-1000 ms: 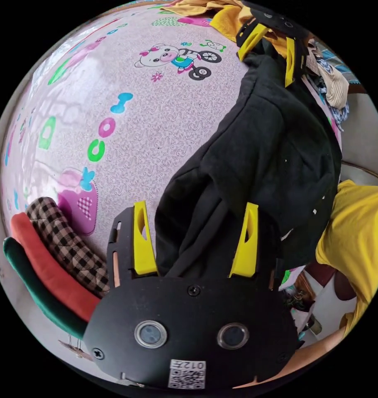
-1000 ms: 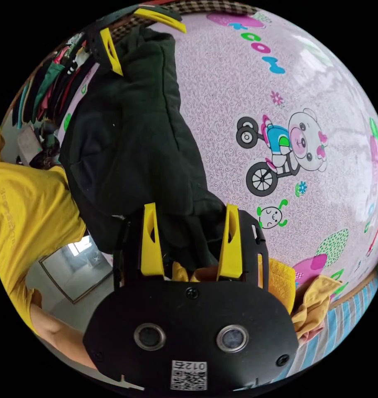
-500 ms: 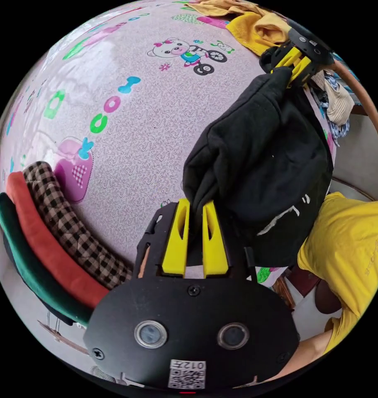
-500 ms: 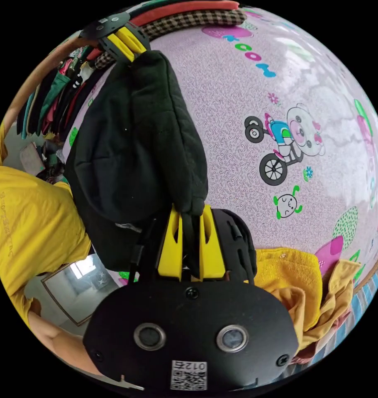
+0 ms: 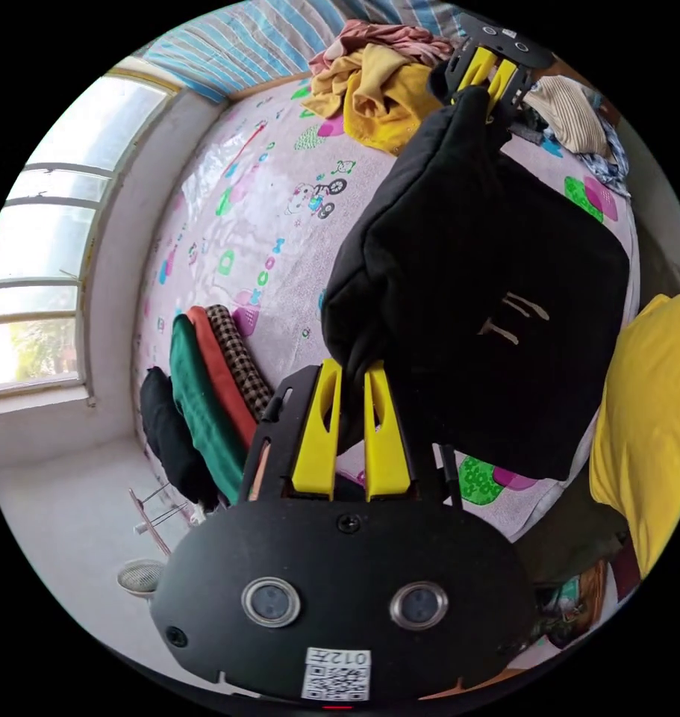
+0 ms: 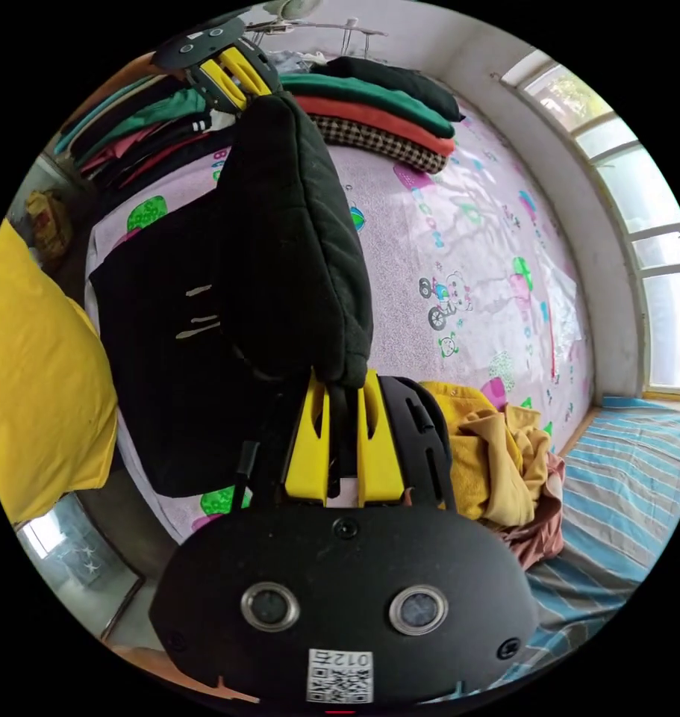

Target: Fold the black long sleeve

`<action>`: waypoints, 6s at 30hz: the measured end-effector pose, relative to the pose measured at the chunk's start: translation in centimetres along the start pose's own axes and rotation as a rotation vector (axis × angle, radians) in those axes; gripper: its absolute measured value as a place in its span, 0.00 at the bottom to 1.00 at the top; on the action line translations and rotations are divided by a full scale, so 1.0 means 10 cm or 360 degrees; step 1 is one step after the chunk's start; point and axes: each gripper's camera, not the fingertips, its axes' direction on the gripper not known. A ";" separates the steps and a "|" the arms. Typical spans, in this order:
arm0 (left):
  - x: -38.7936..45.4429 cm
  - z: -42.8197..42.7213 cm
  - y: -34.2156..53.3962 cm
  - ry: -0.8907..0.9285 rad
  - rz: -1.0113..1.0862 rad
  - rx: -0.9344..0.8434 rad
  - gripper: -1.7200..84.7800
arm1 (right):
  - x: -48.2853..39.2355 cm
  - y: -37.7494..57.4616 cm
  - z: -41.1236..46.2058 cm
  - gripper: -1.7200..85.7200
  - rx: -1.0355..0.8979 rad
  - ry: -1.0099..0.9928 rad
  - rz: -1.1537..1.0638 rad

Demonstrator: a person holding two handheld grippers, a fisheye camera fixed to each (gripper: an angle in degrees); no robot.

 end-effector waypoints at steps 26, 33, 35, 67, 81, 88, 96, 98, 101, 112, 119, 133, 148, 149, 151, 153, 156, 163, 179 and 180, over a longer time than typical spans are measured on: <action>4.55 -0.63 1.74 -0.0517 0.0021 0.0117 0.07 | -4.48 1.55 -0.34 0.10 0.0092 0.0731 -0.0113; 4.97 -0.44 1.85 -0.0367 0.0044 0.0140 0.07 | -4.84 1.85 -0.11 0.11 0.0051 0.0780 -0.0146; 5.13 -0.30 1.90 -0.0375 0.0109 0.0083 0.07 | -4.97 1.91 0.08 0.12 -0.0003 0.0827 -0.0175; 4.12 0.90 1.68 0.0125 -0.0126 0.0090 0.02 | -2.54 3.68 -0.50 0.02 0.0393 -0.0758 0.1602; 1.14 2.31 2.71 0.0797 -0.1699 -0.0091 0.02 | -1.11 3.17 -1.00 0.02 0.0540 -0.0518 0.1656; 0.41 3.32 3.46 0.1505 -0.2218 -0.0010 0.03 | -0.92 3.08 -0.89 0.02 0.0449 -0.0586 0.1704; 0.10 4.10 3.51 0.1941 -0.2199 -0.0047 0.05 | -0.98 2.56 -0.80 0.02 0.0182 -0.0471 0.1353; 0.02 4.25 3.55 0.2031 -0.2238 -0.0020 0.05 | -0.95 2.49 -0.74 0.02 0.0149 -0.0475 0.1355; -0.07 4.41 3.62 0.2150 -0.2221 0.0036 0.05 | -0.87 2.47 -0.69 0.02 0.0143 -0.0519 0.1392; -0.52 4.40 3.62 0.2083 -0.1782 0.0365 0.02 | -0.67 2.35 -0.61 0.02 0.0120 -0.0558 0.1334; -0.83 4.39 3.52 0.1630 -0.1963 -0.0048 0.02 | -0.45 2.37 -0.55 0.02 0.0137 -0.0684 0.1368; -0.29 3.38 1.86 0.1184 -0.1324 -0.0132 0.02 | 0.89 3.00 -0.84 0.02 0.0394 -0.0593 0.2026; 0.21 2.77 1.12 0.0886 -0.1282 -0.0293 0.02 | 1.27 3.32 -0.06 0.06 0.0272 -0.1078 0.2535; 0.29 2.81 1.06 0.0876 -0.1244 -0.0350 0.02 | 1.32 3.25 -0.06 0.06 0.0263 -0.1026 0.2421; 0.42 2.87 0.99 0.0817 -0.1146 -0.0407 0.02 | 1.40 3.13 -0.12 0.05 0.0149 -0.0798 0.2191; 0.50 2.91 0.94 0.0834 -0.1108 -0.0417 0.02 | 1.38 2.94 -0.14 0.05 0.0071 -0.0641 0.1828; 0.53 2.91 0.87 0.0852 -0.1097 -0.0407 0.02 | 1.23 2.70 -0.10 0.05 -0.0077 -0.0480 0.1498; 0.33 2.39 1.01 0.0796 -0.1266 -0.0235 0.02 | 1.18 3.18 -0.46 0.08 0.0185 -0.0647 0.1941; 0.80 2.64 0.97 0.0735 -0.1067 -0.0428 0.02 | 0.24 2.62 0.17 0.02 -0.0155 -0.0529 0.1405; 0.80 2.63 0.98 0.0734 -0.1059 -0.0425 0.02 | 0.24 2.62 0.18 0.02 -0.0163 -0.0534 0.1399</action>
